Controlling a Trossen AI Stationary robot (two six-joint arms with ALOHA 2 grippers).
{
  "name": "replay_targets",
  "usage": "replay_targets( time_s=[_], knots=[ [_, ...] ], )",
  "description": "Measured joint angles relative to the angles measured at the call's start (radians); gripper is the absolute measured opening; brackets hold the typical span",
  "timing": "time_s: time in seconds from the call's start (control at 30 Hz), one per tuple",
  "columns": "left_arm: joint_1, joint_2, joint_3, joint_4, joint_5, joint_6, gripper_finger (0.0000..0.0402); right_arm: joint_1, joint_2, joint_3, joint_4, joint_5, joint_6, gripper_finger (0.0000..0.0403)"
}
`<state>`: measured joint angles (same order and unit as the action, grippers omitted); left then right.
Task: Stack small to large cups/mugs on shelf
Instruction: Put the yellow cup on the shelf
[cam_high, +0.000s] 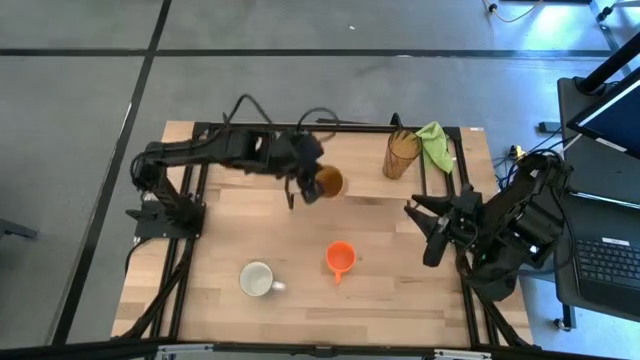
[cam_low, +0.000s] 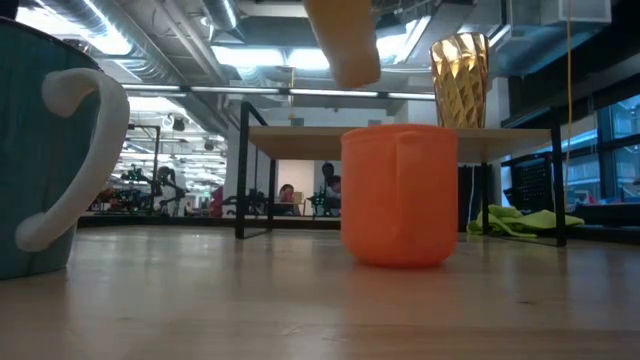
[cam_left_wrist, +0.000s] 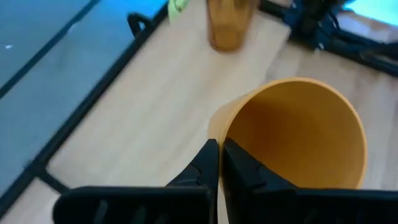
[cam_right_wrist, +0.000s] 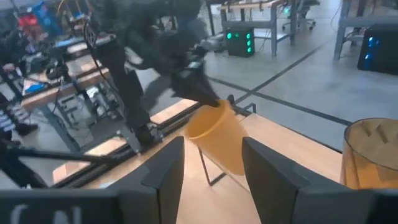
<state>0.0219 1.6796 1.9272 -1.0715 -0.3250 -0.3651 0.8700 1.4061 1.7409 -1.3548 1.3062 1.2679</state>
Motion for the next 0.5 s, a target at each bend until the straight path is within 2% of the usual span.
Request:
replay_targets(
  time_s=[0.23,0.5],
  knots=[
    [0.097,0.123,0.127,0.054,0.111,0.13,0.0,0.0,0.067,0.0,0.002,0.061,0.071,0.0163],
    [0.161,0.263,0.266,-0.141,0.132,0.209,0.0,0.007,0.075,0.0,0.002,0.12,0.141,0.0163]
  ],
)
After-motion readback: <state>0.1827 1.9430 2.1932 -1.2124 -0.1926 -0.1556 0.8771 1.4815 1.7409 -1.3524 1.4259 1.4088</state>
